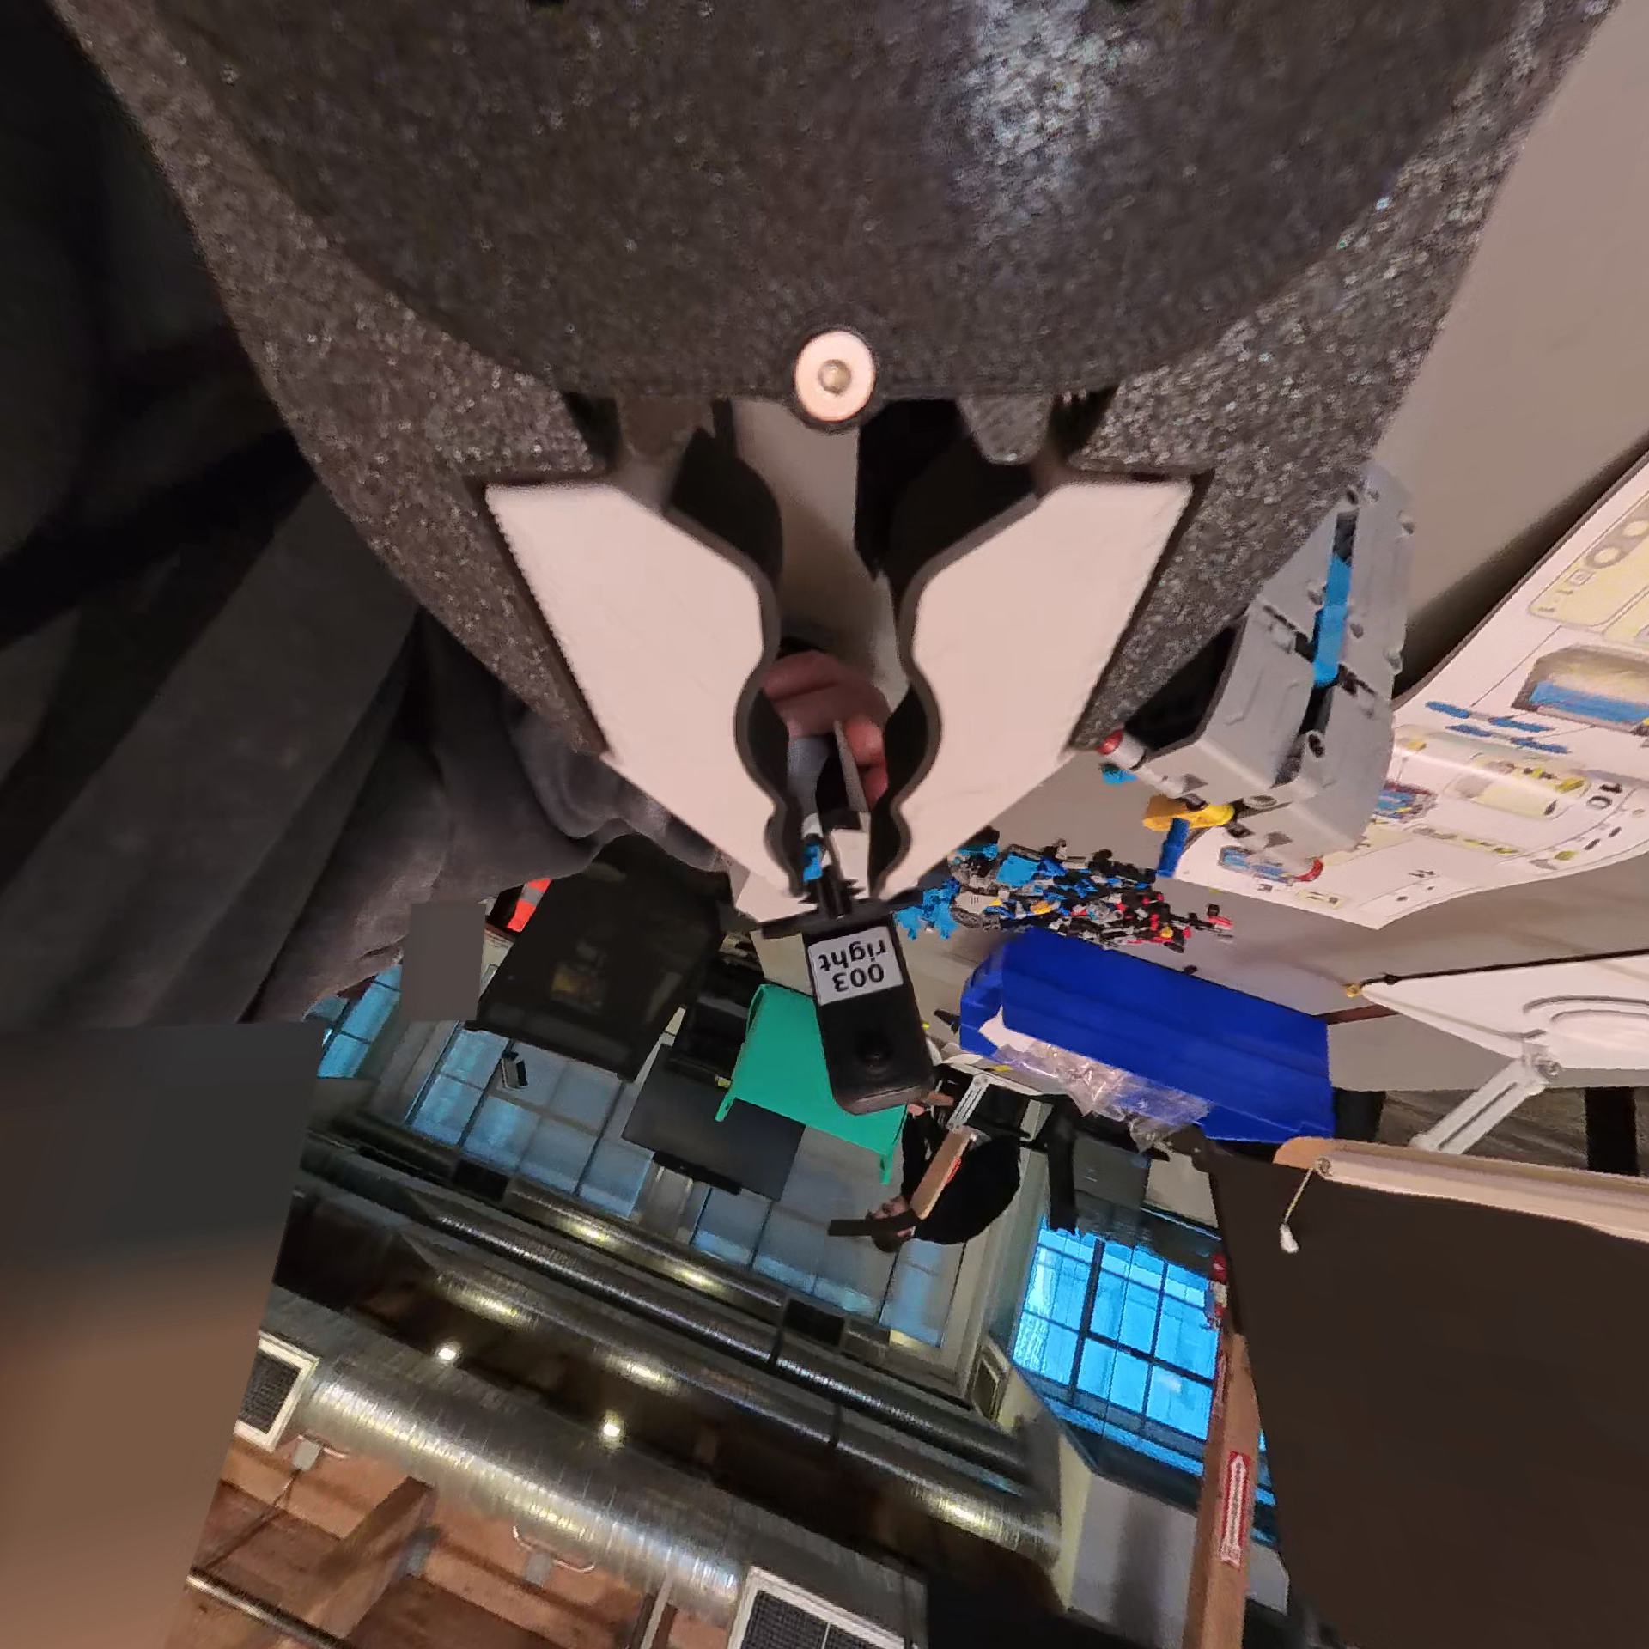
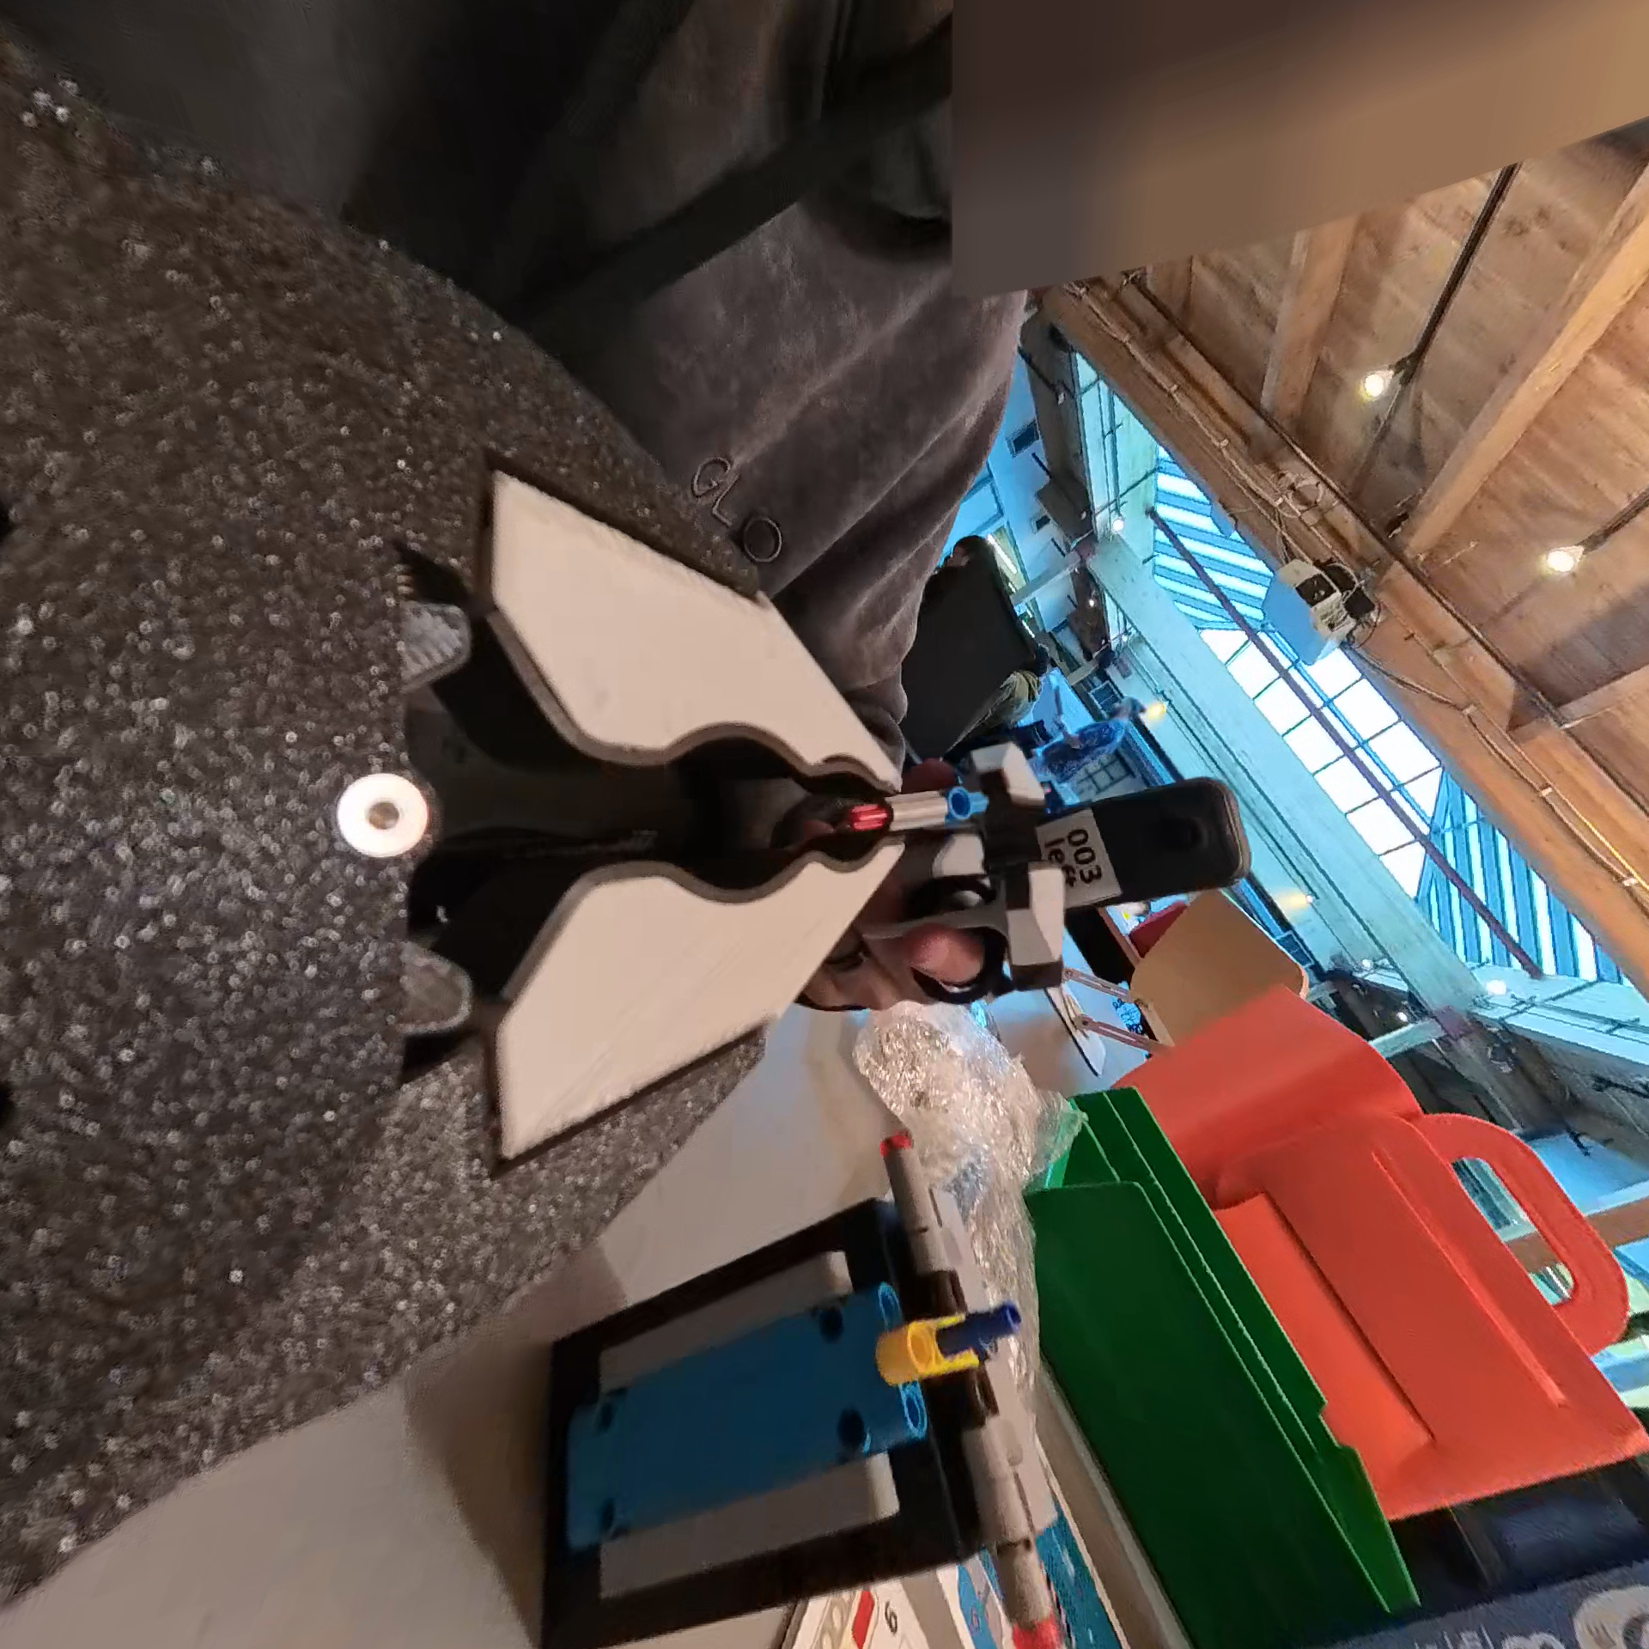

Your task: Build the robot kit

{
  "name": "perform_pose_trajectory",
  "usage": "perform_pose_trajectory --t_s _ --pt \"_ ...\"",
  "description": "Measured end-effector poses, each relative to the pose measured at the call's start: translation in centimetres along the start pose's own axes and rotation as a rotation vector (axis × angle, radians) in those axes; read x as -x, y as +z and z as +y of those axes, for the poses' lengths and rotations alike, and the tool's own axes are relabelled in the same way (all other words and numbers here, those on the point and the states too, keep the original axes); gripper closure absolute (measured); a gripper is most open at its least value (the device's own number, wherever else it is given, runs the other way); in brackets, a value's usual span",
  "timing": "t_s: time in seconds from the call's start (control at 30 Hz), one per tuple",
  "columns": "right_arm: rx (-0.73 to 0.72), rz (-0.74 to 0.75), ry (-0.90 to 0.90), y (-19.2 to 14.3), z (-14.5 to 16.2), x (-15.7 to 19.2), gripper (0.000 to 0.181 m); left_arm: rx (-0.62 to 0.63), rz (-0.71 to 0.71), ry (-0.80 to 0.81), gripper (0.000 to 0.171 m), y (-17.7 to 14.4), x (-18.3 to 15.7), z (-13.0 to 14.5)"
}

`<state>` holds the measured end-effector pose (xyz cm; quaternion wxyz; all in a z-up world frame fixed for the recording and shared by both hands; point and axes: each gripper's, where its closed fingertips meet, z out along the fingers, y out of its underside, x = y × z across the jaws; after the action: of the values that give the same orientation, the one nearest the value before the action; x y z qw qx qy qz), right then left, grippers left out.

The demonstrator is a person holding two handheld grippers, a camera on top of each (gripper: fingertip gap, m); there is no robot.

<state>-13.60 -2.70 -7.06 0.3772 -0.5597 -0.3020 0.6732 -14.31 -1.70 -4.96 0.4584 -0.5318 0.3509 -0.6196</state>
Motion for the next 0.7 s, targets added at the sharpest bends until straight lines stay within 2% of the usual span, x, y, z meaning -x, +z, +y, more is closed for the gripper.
perform_pose_trajectory --t_s 0.1,0.37,0.7 --pt "-0.025 -0.01 -0.002 0.08 -0.41 0.28 0.175 -0.001 0.033 -0.001 0.165 -0.06 -0.6 -0.13" --pt "0.002 0.013 -0.017 0.14 0.06 -0.07 0.175 0.017 0.05 -0.015 0.168 0.08 -0.73 0.3" --pt "-0.004 0.036 -0.016 -0.13 -0.04 -0.56 0.175 0.03 0.035 -0.025 0.163 0.19 -0.29 0.72"
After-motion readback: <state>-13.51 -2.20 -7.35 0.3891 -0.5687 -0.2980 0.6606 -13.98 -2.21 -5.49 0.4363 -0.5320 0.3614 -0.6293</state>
